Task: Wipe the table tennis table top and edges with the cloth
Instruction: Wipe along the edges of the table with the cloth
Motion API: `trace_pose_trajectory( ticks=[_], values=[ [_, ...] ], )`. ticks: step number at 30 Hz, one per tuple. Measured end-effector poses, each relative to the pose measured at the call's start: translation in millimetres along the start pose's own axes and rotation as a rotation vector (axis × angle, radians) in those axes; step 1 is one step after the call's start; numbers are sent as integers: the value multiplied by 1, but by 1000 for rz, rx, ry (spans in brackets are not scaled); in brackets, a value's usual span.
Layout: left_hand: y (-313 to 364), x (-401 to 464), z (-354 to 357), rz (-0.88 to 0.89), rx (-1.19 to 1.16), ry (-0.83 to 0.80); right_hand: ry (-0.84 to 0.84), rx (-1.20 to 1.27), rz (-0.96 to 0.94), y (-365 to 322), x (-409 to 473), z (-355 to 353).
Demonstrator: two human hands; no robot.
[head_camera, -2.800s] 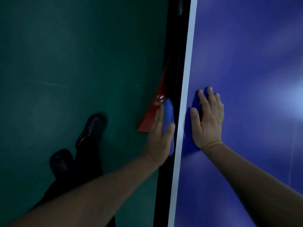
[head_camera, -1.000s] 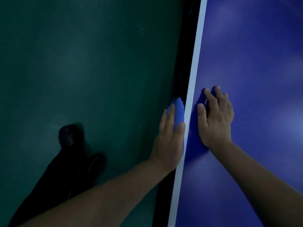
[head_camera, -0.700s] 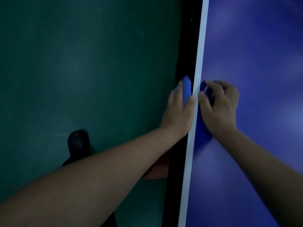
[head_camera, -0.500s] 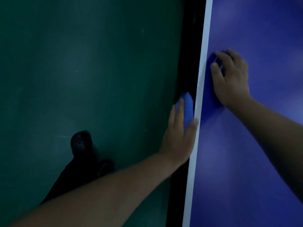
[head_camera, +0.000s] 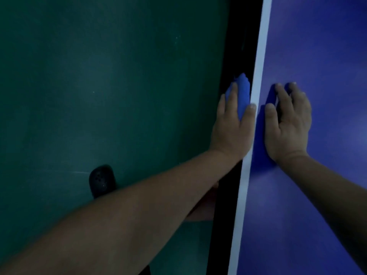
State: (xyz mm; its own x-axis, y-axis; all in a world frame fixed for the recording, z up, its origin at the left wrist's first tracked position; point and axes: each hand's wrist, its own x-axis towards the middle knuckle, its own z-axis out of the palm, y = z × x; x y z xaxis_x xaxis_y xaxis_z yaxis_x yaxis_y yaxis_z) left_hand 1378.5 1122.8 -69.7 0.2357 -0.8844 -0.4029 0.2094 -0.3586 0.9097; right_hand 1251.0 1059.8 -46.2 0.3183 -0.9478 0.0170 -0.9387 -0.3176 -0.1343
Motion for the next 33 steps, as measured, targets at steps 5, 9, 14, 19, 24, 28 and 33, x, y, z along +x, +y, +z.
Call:
trace_pose_trajectory(
  ticks=[5, 9, 14, 19, 24, 28, 33],
  values=[
    [-35, -110, 0, -55, -43, -71, -3, 32, 21, -2, -2, -1],
    [-30, -101, 1, -141, -14, -74, -12, 38, 25, -3, -3, -3],
    [2, 28, -1, -106, -45, 9, -18, 48, 41, -4, -4, -3],
    [-7, -15, -2, 16, -68, 5, -24, 42, 33, -4, -3, -2],
    [-34, -115, 4, -122, -44, -98, -31, 41, 37, -5, -4, -4],
    [-19, -60, 2, -38, -31, -28, -36, 37, 37, -5, -3, -4],
    [11, 33, -3, -28, -31, -10, -32, 48, 47, -7, -3, -6]
  ],
)
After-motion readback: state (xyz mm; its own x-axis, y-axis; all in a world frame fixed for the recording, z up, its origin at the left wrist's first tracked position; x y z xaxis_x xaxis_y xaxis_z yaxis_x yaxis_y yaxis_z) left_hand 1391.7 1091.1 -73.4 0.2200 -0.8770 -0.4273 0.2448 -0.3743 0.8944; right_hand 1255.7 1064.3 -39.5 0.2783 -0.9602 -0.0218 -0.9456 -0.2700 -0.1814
